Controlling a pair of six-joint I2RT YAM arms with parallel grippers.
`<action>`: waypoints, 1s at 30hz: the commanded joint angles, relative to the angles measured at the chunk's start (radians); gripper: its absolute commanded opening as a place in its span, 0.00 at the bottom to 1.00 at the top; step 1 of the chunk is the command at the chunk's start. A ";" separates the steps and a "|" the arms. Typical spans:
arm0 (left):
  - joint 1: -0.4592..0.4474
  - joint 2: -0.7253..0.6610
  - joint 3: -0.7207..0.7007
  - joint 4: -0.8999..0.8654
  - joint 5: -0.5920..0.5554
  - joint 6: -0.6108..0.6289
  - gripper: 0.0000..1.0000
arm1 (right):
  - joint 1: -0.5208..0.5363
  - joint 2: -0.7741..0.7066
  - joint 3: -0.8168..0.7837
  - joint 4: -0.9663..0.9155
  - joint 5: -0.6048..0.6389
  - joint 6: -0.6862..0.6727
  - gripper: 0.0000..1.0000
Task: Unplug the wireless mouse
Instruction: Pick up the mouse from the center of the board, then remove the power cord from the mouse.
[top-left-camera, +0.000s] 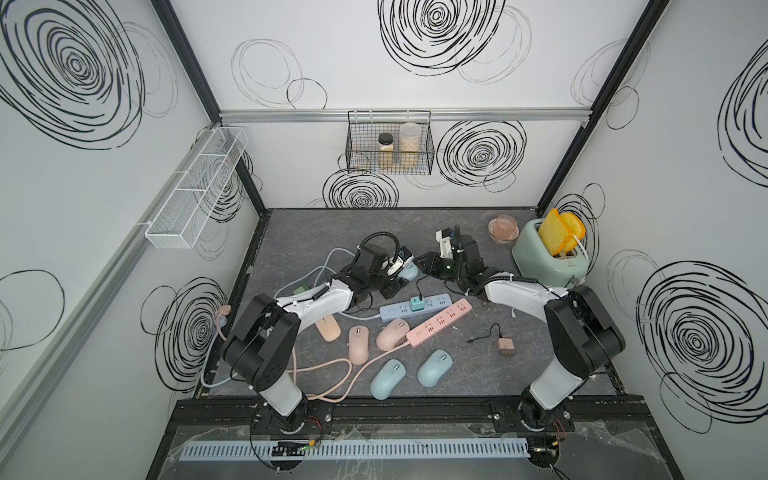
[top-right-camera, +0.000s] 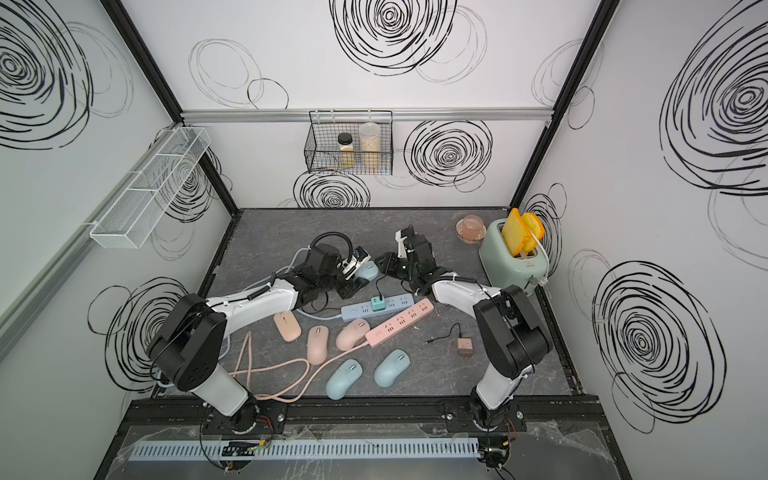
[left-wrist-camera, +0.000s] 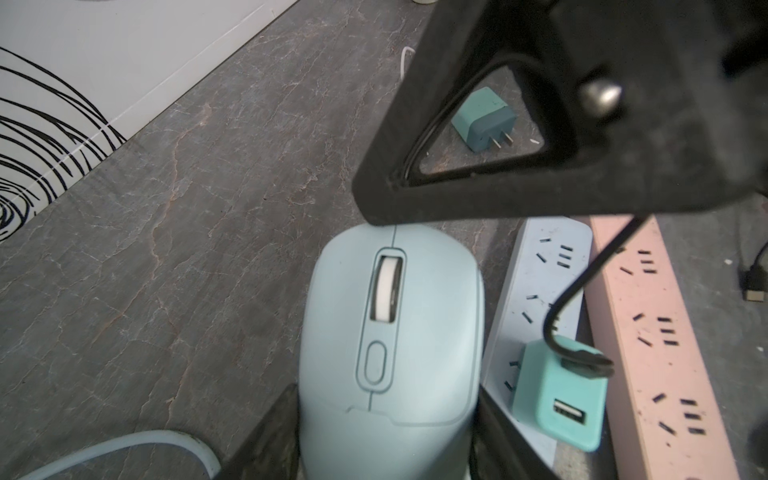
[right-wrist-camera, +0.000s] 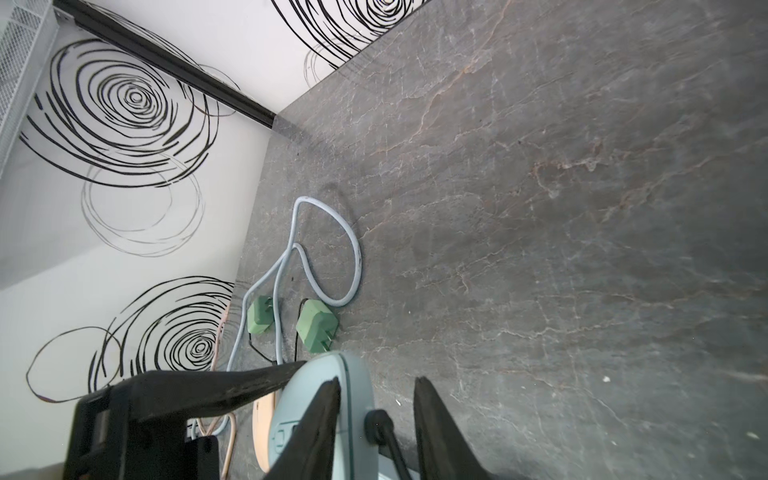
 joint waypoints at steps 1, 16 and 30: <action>0.007 -0.040 -0.011 0.076 0.034 -0.026 0.00 | 0.005 0.011 -0.018 0.052 0.006 0.052 0.26; 0.031 -0.060 -0.047 0.090 0.040 -0.087 0.00 | -0.030 -0.004 -0.139 0.233 0.062 0.176 0.00; 0.065 -0.057 -0.101 0.075 0.019 -0.093 0.00 | -0.025 0.046 -0.117 0.251 0.090 0.194 0.00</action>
